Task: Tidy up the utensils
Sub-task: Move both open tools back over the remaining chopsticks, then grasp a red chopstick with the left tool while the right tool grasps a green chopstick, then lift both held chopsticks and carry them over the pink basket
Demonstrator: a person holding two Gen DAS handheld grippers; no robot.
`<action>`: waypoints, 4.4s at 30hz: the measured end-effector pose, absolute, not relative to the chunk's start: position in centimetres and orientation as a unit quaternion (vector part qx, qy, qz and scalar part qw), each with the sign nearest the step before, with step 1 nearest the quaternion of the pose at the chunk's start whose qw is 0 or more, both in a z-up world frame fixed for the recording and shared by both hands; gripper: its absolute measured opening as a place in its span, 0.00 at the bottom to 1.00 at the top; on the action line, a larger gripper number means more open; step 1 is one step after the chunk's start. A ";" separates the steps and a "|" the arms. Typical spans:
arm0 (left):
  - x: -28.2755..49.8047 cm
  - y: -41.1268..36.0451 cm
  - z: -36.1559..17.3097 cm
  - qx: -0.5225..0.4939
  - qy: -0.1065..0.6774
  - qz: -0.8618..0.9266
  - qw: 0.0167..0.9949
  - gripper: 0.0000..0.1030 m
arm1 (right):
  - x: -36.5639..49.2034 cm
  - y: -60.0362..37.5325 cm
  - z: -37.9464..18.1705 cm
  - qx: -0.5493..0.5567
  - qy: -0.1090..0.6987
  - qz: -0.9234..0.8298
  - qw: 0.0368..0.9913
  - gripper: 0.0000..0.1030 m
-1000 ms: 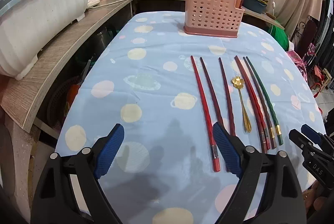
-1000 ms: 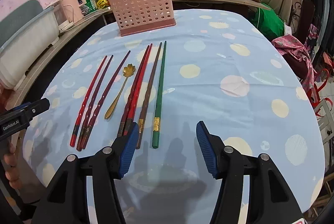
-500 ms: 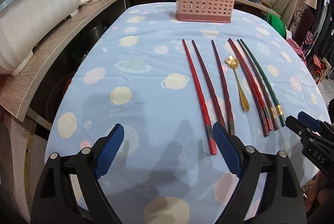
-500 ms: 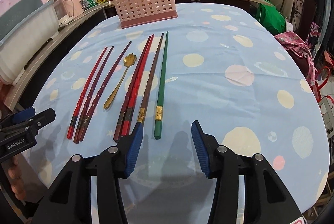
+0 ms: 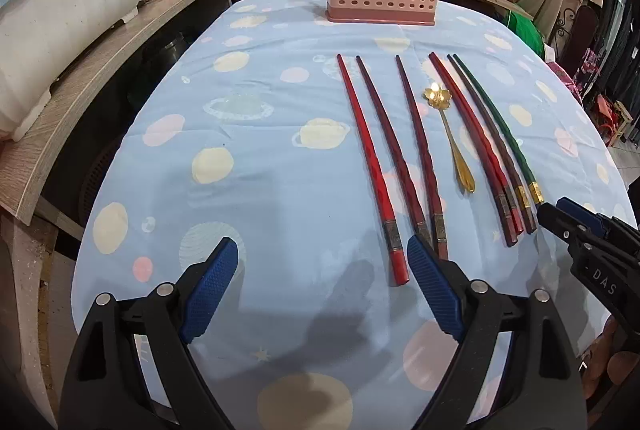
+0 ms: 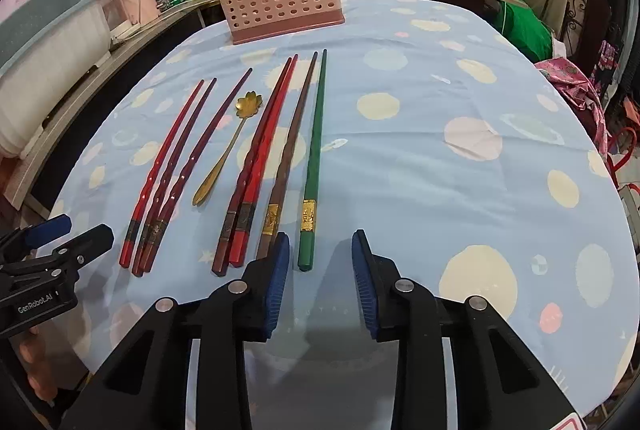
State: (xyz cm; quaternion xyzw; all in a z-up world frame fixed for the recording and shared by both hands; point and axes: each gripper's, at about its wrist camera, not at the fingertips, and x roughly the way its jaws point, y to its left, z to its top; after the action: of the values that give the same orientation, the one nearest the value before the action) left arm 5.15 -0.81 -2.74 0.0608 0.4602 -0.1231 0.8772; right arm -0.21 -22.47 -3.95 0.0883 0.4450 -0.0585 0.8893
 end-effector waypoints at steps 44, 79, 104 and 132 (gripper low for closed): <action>5.8 -1.0 -4.0 0.048 0.483 -0.149 0.862 0.08 | -0.2 -22.4 -4.1 0.074 0.442 -0.058 0.892 0.07; 5.4 -1.0 -3.0 0.044 0.493 -0.157 0.855 0.07 | 0.5 -20.6 -2.2 0.110 0.434 0.012 0.894 0.10; 5.4 -0.7 -3.4 0.033 0.500 -0.162 0.850 0.07 | 0.4 -19.4 -3.6 0.083 0.446 0.003 0.891 0.08; 16.4 -1.9 15.0 -0.004 0.354 -0.177 0.918 0.07 | 8.7 -25.9 15.6 0.111 0.266 0.006 0.957 0.07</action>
State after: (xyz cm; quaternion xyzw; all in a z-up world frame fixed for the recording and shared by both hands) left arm 16.44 -1.89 14.98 -0.0044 0.3538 -0.1765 0.9185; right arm 8.69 -25.93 15.60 0.1113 0.2662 0.0061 0.9574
